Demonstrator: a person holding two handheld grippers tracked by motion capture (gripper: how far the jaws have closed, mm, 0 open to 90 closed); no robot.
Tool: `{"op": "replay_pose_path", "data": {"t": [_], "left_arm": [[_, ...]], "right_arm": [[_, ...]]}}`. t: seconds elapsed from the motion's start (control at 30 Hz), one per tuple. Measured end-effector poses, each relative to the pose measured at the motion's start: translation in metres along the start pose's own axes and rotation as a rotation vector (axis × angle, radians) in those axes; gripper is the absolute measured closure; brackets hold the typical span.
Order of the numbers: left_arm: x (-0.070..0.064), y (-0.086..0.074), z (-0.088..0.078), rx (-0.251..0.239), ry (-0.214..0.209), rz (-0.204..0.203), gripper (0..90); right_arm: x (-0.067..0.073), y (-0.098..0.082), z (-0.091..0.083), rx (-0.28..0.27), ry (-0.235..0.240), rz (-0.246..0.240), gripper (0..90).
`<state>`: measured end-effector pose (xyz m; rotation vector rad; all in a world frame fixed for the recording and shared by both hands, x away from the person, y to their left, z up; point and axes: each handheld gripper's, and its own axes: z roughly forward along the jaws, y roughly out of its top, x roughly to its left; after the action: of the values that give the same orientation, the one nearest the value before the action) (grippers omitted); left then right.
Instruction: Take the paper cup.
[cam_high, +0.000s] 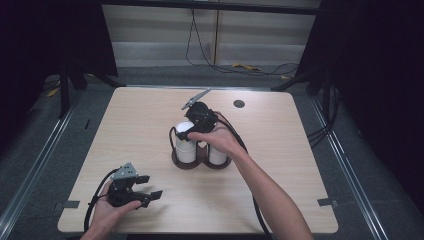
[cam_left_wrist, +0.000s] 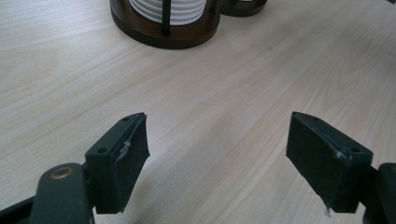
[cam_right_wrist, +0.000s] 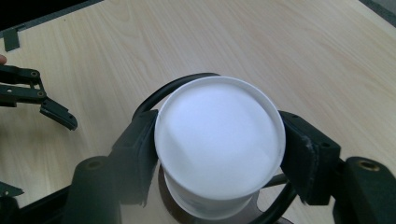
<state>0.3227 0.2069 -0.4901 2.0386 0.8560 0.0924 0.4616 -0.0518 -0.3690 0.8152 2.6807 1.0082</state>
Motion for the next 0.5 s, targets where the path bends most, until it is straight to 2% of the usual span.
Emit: {"op": "replay_pose_path", "data": {"t": [0.33,0.5], "left_arm": [[0.000,0.000,0.000,-0.002,0.001,0.007,20.9],[0.001,0.000,0.000,-0.001,0.013,0.009,20.9]], "right_arm": [[0.000,0.003,-0.010,-0.034,-0.002,-0.009,36.7],[-0.003,0.002,-0.015,-0.043,0.010,0.007,37.3]]}}
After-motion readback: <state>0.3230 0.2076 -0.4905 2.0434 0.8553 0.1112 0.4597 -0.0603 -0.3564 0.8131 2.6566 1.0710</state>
